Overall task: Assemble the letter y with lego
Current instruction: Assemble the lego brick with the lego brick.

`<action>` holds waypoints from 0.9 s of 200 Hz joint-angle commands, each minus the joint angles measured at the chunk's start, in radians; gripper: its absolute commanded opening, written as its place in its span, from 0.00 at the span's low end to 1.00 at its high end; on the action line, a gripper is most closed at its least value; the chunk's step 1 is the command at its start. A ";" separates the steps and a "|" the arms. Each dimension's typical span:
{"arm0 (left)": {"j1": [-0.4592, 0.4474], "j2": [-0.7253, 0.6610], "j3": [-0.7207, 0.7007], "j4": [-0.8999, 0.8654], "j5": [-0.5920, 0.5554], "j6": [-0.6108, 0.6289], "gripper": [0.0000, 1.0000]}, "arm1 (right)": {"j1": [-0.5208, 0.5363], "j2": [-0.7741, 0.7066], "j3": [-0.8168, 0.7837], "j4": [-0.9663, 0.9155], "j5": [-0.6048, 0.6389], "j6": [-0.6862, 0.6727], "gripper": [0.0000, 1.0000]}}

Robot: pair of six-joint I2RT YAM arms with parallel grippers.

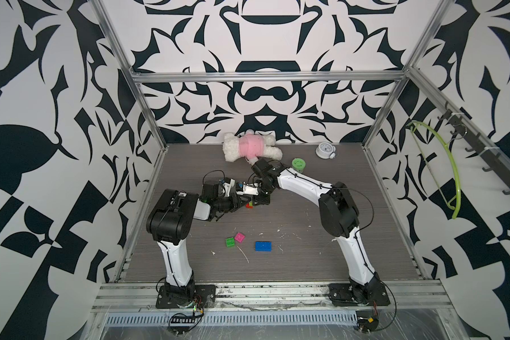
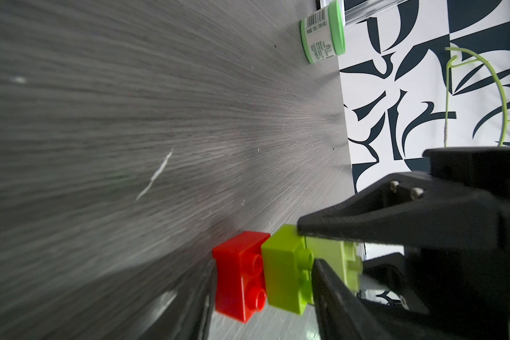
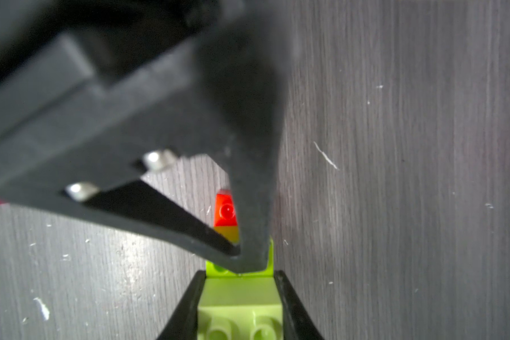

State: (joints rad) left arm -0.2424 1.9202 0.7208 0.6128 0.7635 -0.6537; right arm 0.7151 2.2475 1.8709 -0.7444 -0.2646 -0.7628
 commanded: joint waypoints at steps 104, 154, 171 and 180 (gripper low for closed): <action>-0.008 0.074 -0.024 -0.220 -0.072 0.039 0.53 | 0.006 0.027 0.034 -0.046 0.001 -0.008 0.26; -0.012 0.073 -0.018 -0.277 -0.113 0.084 0.48 | 0.006 0.029 0.024 -0.041 -0.007 -0.008 0.26; -0.012 0.073 -0.016 -0.286 -0.120 0.089 0.48 | 0.006 0.029 0.022 -0.039 -0.011 -0.010 0.26; -0.012 0.074 -0.013 -0.295 -0.125 0.094 0.48 | 0.006 0.029 0.020 -0.038 -0.013 -0.012 0.26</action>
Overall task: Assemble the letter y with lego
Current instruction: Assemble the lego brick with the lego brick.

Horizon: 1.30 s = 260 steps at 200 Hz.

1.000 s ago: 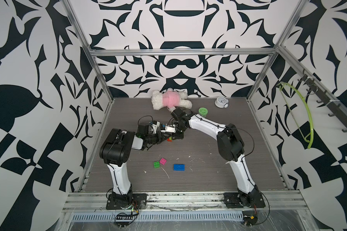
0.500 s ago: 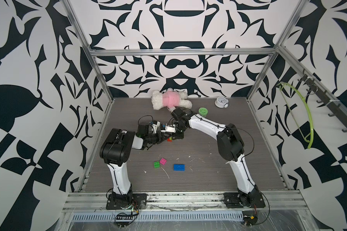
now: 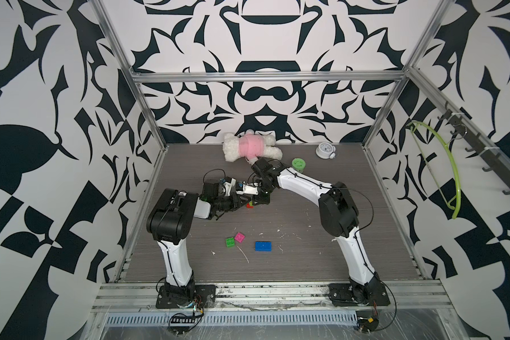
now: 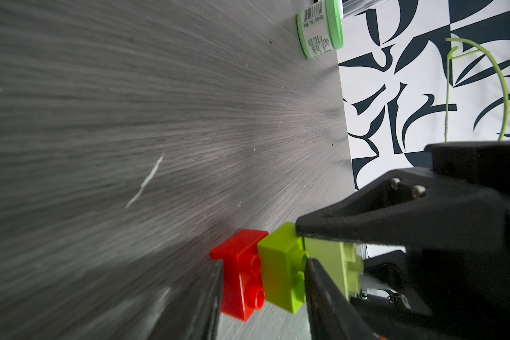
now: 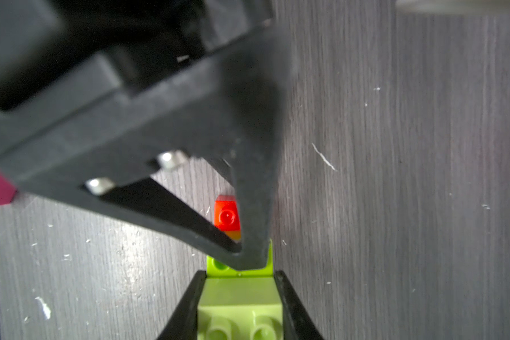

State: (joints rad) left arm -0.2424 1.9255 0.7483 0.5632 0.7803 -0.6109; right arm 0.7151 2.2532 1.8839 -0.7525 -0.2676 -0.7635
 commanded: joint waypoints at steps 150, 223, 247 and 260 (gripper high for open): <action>-0.017 0.068 -0.038 -0.232 -0.105 0.025 0.54 | 0.005 0.044 0.053 -0.085 -0.002 0.038 0.22; -0.017 0.075 -0.039 -0.227 -0.093 0.012 0.55 | 0.028 0.043 0.024 -0.082 0.043 0.137 0.17; -0.018 0.074 -0.044 -0.218 -0.087 0.006 0.56 | 0.029 0.040 0.026 -0.068 0.050 0.133 0.17; -0.019 0.070 -0.044 -0.215 -0.080 0.008 0.58 | 0.029 0.037 0.034 -0.062 0.050 0.126 0.17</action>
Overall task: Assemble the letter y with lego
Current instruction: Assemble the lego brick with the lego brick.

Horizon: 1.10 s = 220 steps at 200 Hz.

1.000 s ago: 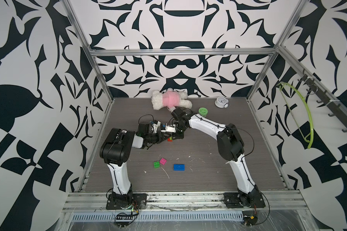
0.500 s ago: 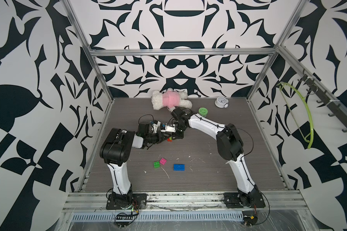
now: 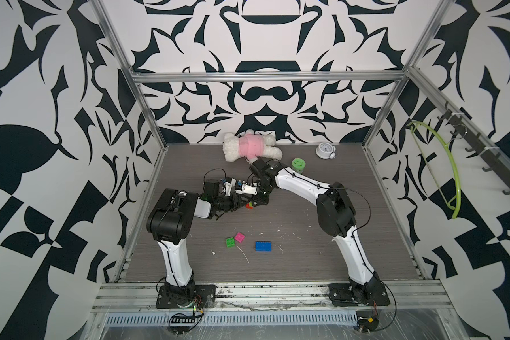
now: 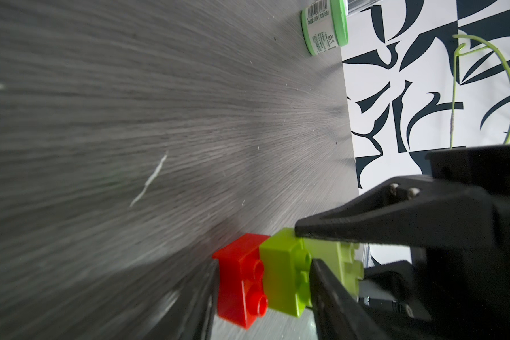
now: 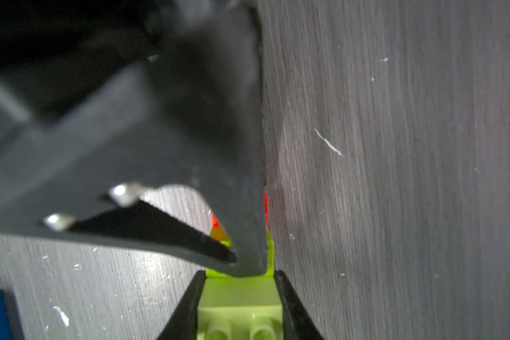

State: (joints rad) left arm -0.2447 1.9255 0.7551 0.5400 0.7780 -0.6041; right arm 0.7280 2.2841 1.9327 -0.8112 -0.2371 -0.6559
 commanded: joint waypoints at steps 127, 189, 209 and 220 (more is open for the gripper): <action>-0.021 0.075 -0.043 -0.254 -0.134 0.044 0.51 | 0.016 -0.019 -0.034 0.044 -0.001 -0.034 0.30; -0.019 0.075 -0.040 -0.272 -0.147 0.049 0.51 | 0.016 -0.077 -0.088 0.106 -0.003 -0.041 0.52; -0.019 0.074 -0.038 -0.273 -0.148 0.049 0.51 | 0.016 -0.097 -0.107 0.135 -0.004 -0.031 0.55; -0.019 0.073 -0.039 -0.273 -0.147 0.049 0.51 | 0.014 -0.110 -0.111 0.148 -0.002 -0.023 0.58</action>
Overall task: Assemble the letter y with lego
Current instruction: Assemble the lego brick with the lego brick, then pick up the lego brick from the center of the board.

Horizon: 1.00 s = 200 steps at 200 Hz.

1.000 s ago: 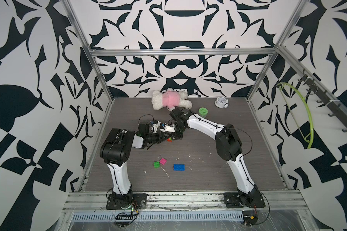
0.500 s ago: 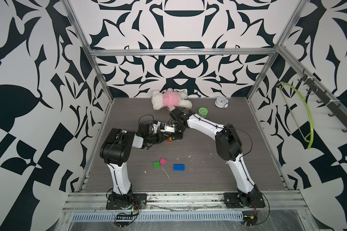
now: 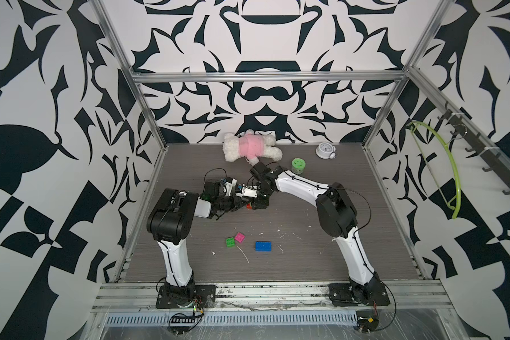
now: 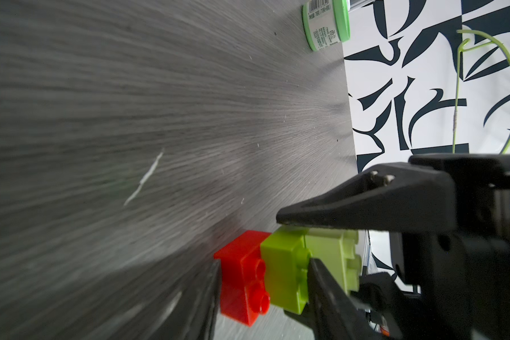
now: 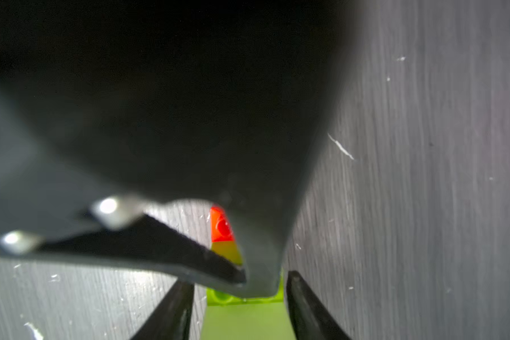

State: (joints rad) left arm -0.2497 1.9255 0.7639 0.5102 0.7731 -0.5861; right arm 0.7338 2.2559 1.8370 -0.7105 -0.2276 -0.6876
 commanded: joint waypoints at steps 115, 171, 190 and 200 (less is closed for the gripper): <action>-0.013 0.073 -0.047 -0.249 -0.143 0.031 0.50 | -0.072 -0.411 -0.265 0.240 -0.071 0.533 0.62; -0.008 0.081 -0.045 -0.248 -0.144 0.019 0.50 | 0.023 -0.623 -0.530 0.218 0.095 0.604 0.57; -0.006 0.082 -0.045 -0.246 -0.146 0.017 0.50 | 0.092 -0.661 -0.576 0.206 0.160 0.644 0.55; -0.005 0.081 -0.044 -0.247 -0.146 0.017 0.50 | 0.118 -0.671 -0.588 0.194 0.174 0.670 0.54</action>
State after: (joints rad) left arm -0.2527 1.9255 0.7704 0.4965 0.7727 -0.5838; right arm 0.7837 1.6436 1.2724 -0.5007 -0.1390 -0.1081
